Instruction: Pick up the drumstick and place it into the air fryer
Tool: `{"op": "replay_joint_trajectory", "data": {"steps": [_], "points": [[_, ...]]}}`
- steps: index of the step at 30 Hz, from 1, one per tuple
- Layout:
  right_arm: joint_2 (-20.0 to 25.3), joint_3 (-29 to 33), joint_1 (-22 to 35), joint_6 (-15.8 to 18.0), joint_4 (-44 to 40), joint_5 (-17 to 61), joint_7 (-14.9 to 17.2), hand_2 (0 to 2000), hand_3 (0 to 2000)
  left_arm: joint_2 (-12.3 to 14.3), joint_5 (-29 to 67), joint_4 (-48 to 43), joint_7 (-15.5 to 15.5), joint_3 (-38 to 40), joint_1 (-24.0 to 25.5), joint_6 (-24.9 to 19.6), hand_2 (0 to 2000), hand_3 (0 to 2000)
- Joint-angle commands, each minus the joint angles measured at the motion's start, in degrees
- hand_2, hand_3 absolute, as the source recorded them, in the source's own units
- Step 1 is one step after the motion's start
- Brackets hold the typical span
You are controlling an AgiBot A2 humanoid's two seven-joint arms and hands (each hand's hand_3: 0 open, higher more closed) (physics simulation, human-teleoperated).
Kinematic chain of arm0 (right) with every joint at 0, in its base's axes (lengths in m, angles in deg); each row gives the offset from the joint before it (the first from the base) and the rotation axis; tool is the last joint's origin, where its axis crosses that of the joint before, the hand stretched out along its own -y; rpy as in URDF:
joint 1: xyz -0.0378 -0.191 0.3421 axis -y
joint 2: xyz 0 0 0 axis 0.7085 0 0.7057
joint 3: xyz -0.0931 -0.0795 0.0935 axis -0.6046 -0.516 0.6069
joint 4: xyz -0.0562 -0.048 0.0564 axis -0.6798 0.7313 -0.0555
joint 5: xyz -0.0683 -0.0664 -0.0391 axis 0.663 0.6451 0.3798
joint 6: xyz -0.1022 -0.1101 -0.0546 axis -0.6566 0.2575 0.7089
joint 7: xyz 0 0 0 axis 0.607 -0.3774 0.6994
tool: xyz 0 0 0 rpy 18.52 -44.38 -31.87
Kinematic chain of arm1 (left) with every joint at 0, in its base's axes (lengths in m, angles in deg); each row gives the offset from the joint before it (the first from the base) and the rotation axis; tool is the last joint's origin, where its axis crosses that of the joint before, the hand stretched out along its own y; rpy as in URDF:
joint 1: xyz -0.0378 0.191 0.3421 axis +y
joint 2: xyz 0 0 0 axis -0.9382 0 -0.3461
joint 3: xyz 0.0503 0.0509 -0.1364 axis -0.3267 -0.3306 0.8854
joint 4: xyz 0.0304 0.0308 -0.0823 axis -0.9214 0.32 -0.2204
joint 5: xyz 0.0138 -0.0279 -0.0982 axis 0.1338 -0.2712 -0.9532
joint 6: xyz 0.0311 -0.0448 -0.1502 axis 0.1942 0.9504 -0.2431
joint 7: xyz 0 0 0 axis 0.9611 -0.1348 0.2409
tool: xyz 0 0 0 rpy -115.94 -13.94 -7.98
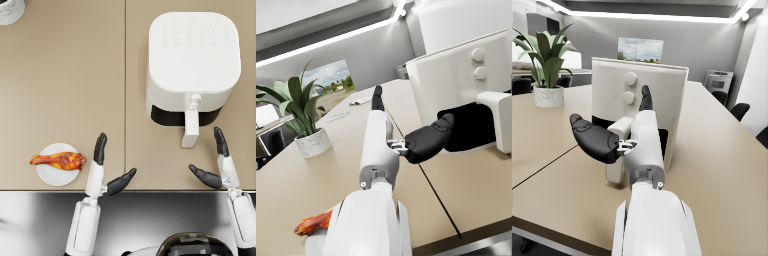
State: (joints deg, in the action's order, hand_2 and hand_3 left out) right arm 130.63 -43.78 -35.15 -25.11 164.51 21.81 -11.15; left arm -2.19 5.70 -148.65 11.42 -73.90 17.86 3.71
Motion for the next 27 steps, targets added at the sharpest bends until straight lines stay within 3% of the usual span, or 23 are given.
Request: {"op": "replay_joint_trajectory", "data": {"steps": [1,12,21,22,24,27], "points": [[0.8,-0.2,1.1,0.0,-0.7,0.3,0.0,0,0,0.0,2.6,-0.9,0.0,3.9,0.8,0.0,0,0],[2.4,-0.9,1.3,0.0,-8.1,1.2,0.0,0,0,1.9,31.1,-1.0,0.0,17.1,5.3,0.0,0,0],[4.1,-0.2,2.2,0.0,-9.4,1.2,0.0,0,0,2.4,54.5,0.1,0.0,22.6,5.6,0.0,0,0],[4.2,-0.2,2.1,0.0,-9.5,1.2,0.0,0,0,2.2,57.1,0.5,1.9,22.9,5.4,-8.1,0,0],[4.4,-0.4,2.1,0.0,-9.7,1.2,0.0,0,0,1.8,62.4,0.9,4.2,23.3,4.9,-18.0,0,0],[4.8,-0.1,2.0,0.0,-9.7,1.2,0.0,0,0,2.2,70.2,1.0,6.0,23.0,5.3,-24.7,0,0]]}}
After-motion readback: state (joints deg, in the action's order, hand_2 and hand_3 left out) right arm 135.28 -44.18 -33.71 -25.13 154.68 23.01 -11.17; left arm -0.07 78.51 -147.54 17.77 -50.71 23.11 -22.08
